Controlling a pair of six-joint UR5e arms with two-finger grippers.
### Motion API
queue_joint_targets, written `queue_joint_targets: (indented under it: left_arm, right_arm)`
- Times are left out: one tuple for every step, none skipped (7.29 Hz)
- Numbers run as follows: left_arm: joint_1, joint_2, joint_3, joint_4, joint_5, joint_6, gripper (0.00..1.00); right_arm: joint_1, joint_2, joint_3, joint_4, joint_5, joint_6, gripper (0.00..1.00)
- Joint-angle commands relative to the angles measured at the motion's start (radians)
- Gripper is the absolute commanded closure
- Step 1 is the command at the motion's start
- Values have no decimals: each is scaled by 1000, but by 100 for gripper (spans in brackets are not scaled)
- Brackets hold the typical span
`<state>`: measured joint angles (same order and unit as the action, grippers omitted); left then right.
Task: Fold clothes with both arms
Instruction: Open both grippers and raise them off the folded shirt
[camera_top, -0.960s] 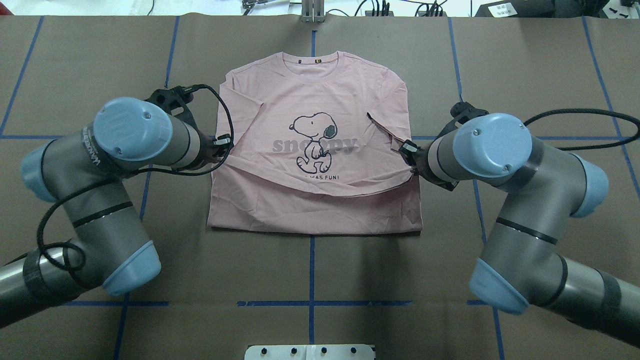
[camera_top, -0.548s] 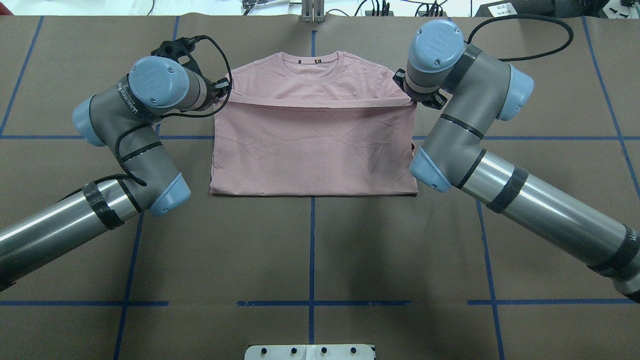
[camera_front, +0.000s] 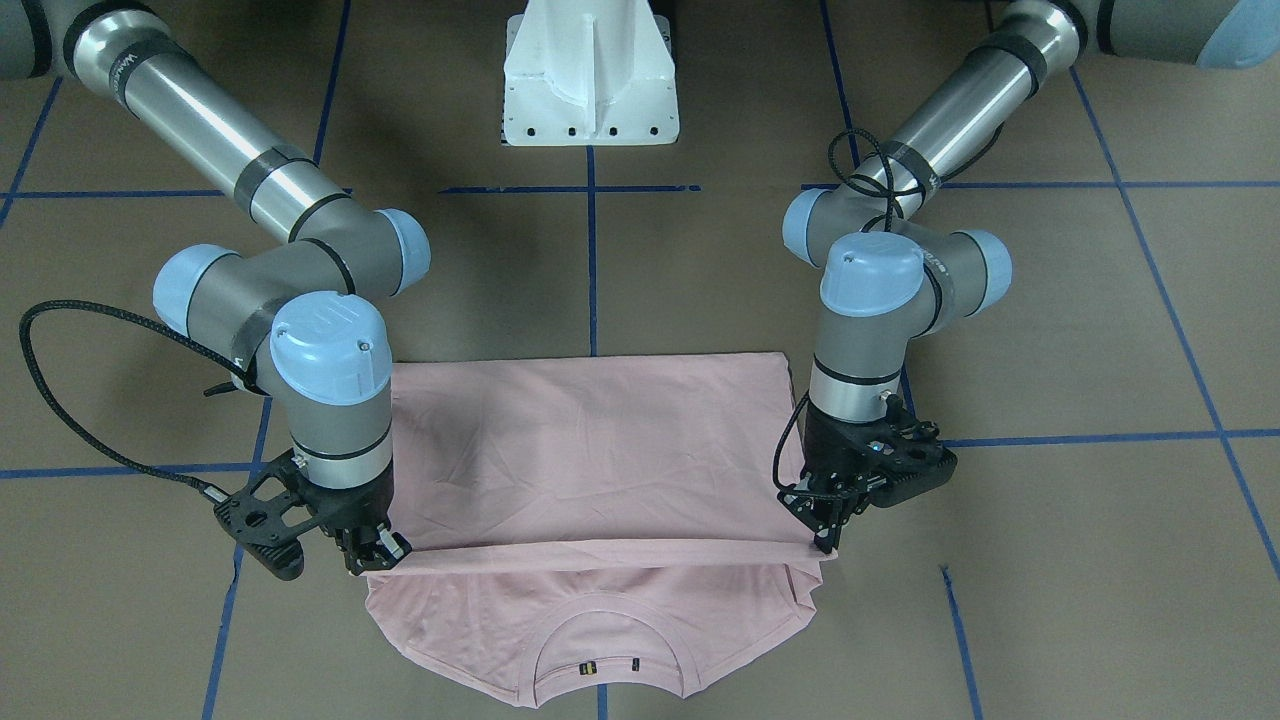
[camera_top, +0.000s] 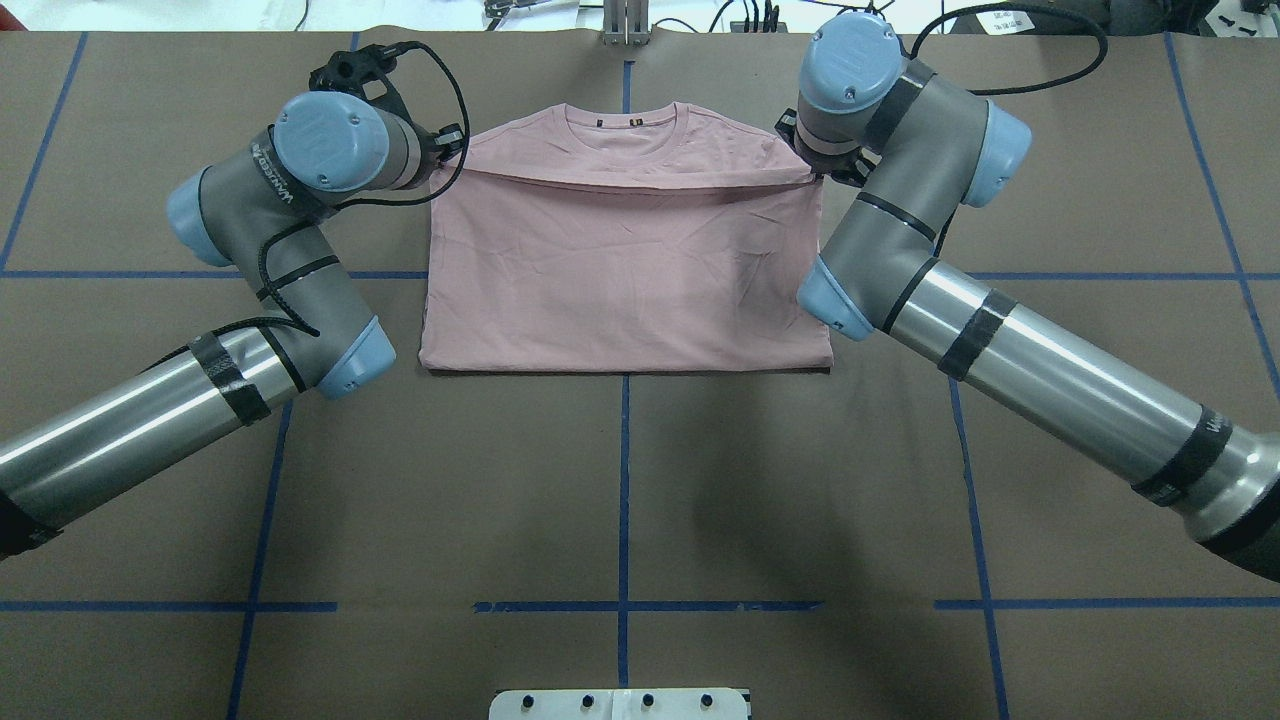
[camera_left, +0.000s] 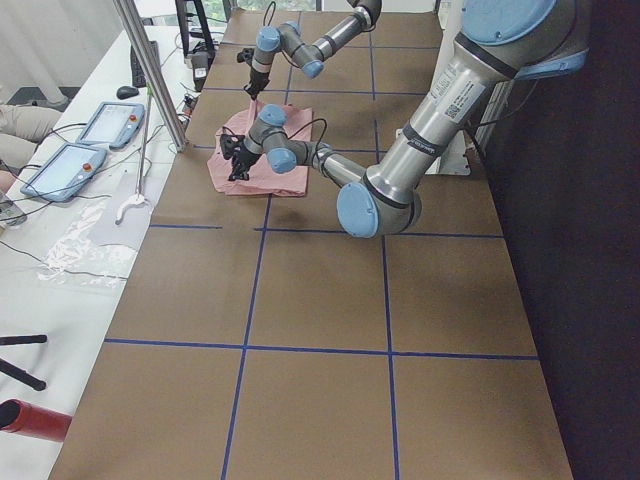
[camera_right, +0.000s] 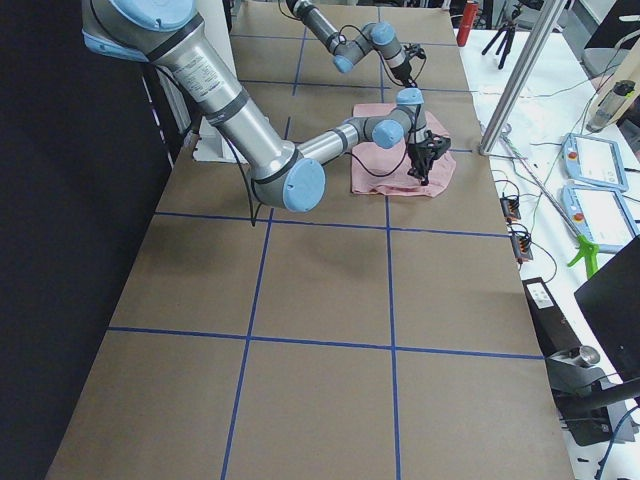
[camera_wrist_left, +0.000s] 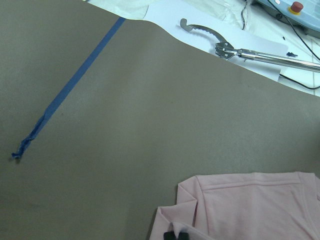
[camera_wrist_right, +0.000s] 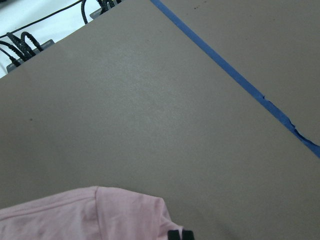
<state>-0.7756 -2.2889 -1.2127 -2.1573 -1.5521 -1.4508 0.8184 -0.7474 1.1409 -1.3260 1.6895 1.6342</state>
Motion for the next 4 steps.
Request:
queue_joint_targets:
  left_arm:
    - [-14,-17,54,-56,4,38,100]
    - [-13,-23,68,-67,4,38,100]
    - [-13,-24,82,-69,4,38,100]
    - [-13,-41,87,-67,4,38,100]
  right_arm:
    - [5,25,-41,2,-24,-4,100]
    - [5,28,-62,4,-34,-11,100]
    - [5,54,-119,46,-39,-11,100]
    - [4,54,-148,77,-37,-11,100]
